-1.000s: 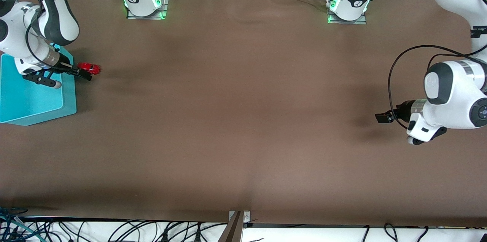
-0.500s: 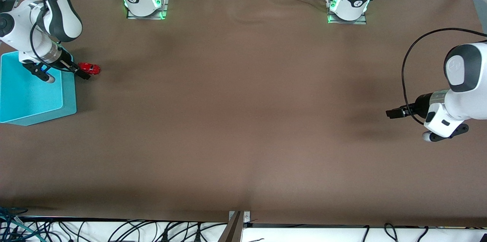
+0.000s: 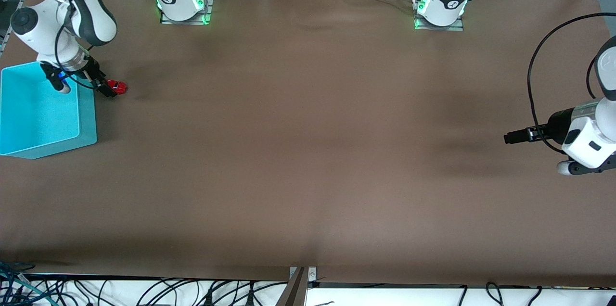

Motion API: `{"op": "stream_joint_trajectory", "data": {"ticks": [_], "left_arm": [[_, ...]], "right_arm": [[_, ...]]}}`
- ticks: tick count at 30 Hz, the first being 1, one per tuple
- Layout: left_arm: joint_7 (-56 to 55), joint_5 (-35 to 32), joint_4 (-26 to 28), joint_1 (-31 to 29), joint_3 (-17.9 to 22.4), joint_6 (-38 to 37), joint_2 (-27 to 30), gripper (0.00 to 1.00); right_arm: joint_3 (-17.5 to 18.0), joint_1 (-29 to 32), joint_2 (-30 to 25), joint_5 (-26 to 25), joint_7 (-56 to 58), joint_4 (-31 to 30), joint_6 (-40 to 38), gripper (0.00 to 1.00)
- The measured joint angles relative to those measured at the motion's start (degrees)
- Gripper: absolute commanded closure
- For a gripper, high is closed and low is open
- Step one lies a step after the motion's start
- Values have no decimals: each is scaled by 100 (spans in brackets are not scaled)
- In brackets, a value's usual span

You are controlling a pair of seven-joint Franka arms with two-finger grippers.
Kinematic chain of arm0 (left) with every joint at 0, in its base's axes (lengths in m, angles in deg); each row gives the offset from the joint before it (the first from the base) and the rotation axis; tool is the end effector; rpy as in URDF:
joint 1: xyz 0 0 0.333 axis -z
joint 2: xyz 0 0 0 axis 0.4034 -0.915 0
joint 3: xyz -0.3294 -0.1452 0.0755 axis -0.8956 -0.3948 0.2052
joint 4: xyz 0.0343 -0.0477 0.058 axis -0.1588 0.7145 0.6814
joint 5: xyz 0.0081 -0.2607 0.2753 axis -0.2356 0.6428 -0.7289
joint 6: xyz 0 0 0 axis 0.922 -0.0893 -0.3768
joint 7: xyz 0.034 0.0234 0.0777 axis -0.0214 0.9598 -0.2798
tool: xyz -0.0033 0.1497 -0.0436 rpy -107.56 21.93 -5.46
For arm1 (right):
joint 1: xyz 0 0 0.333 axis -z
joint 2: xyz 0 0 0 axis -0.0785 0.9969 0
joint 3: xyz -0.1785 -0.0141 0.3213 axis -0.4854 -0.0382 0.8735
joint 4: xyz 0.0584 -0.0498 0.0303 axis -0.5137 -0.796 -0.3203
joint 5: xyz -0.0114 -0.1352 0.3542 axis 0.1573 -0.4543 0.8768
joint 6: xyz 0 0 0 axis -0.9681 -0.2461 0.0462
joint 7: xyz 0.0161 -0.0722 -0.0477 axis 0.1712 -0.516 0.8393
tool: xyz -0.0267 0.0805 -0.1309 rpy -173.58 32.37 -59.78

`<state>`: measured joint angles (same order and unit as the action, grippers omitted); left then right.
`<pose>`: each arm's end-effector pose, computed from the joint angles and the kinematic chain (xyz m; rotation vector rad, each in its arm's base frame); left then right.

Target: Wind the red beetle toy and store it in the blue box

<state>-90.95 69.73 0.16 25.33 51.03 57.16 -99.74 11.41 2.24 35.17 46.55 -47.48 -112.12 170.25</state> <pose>0.6529 0.0286 0.4912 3.0343 0.1868 -0.2350 0.3567 -0.1905 0.2140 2.6854 -1.5234 0.1019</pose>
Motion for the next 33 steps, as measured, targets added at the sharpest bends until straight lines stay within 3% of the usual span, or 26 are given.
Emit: {"op": "stream_joint_trajectory", "data": {"ticks": [11, 33], "left_arm": [[140, 0, 0, -2, 4, 0, 0, 0], [629, 0, 3, -149, 13, -14, -2, 0]], "right_arm": [[-69, 305, 158, 0, -21, -1, 259, 0], [32, 318, 263, 0, -601, 94, 559, 0]]}}
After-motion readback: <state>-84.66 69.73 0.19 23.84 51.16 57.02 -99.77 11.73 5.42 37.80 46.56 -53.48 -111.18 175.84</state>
